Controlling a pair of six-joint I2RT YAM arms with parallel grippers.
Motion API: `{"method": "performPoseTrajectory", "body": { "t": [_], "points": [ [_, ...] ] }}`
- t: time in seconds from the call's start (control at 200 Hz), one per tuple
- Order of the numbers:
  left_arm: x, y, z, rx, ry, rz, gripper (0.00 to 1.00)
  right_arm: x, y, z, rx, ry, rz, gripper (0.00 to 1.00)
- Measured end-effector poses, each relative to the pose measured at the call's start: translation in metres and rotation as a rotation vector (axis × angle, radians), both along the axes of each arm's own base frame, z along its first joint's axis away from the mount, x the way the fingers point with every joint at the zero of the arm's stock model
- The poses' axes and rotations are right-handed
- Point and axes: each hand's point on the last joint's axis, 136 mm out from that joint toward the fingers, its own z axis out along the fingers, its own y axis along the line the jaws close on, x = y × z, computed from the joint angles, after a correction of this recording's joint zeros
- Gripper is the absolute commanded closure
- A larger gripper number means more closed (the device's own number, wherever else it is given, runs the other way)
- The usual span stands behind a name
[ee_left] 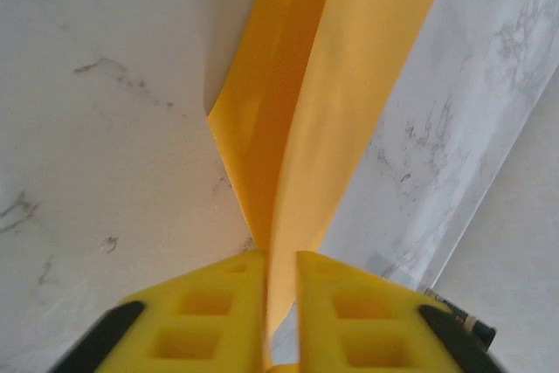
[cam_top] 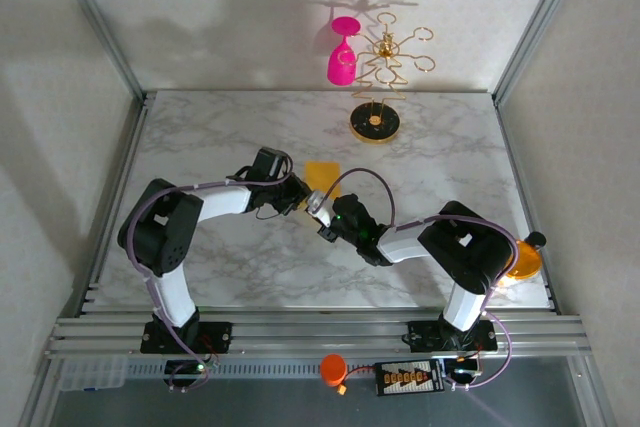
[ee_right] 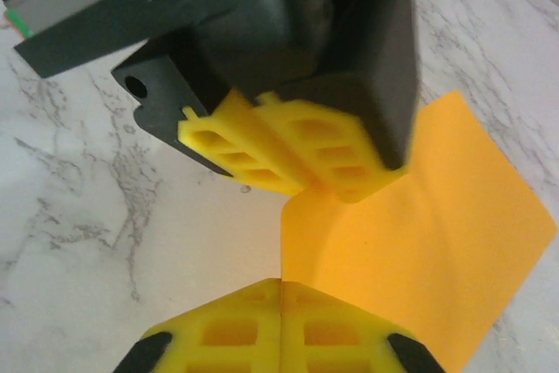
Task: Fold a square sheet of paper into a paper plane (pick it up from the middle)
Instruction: Third fold the triangle at the center of the table.
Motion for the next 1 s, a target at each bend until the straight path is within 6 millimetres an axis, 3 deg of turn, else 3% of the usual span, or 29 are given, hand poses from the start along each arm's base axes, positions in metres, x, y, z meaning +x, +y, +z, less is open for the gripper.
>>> {"method": "performPoseTrajectory", "body": {
  "t": [0.26, 0.456, 0.601, 0.781, 0.996],
  "points": [
    [0.014, 0.042, 0.017, 0.096, -0.060, 0.067, 0.62, -0.025, 0.009, -0.012, 0.024, 0.134, 0.099, 0.99],
    [0.019, 0.031, 0.025, 0.111, -0.107, 0.017, 0.66, -0.045, 0.018, -0.011, 0.092, 0.256, 0.158, 1.00],
    [0.021, 0.018, 0.008, 0.135, -0.089, -0.028, 0.72, -0.053, 0.023, -0.009, 0.134, 0.318, 0.174, 1.00],
    [0.016, 0.020, -0.025, 0.201, -0.023, -0.061, 0.79, -0.061, 0.027, -0.008, 0.172, 0.378, 0.192, 1.00],
    [0.020, 0.021, -0.035, 0.253, -0.020, -0.086, 0.87, -0.056, 0.022, -0.009, 0.195, 0.429, 0.155, 1.00]
  ]
}}
